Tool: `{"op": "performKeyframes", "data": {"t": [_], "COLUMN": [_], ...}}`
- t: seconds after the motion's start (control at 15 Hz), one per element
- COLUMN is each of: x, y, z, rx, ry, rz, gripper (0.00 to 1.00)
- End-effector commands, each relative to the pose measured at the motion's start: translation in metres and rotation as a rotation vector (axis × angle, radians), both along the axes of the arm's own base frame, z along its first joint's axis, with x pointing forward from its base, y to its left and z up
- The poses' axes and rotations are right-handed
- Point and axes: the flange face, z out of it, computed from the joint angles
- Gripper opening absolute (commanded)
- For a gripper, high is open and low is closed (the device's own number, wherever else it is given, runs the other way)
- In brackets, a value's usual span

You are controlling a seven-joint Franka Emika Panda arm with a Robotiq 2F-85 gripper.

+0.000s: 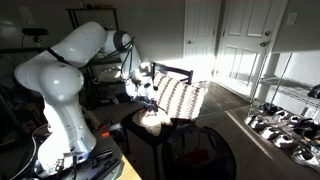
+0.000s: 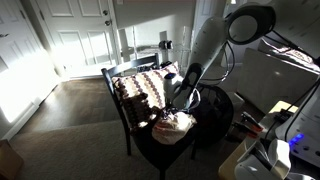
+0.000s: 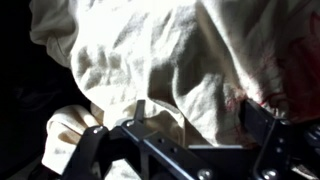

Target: Put the cloth in the laundry basket

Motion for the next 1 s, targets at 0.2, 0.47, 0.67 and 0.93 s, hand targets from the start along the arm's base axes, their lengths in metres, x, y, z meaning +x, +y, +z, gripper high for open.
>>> {"op": "performKeyframes", "data": {"t": [0.2, 0.47, 0.67, 0.93], "x": [0.007, 0.009, 0.010, 0.004], "y": [-0.004, -0.007, -0.009, -0.011], "z": [0.000, 0.001, 0.002, 0.023], "rx": [0.041, 0.055, 0.063, 0.077], "ry": [0.017, 0.019, 0.018, 0.007], "rz": [0.069, 0.055, 0.045, 0.002], "gripper": [0.47, 0.20, 0.01, 0.00]}}
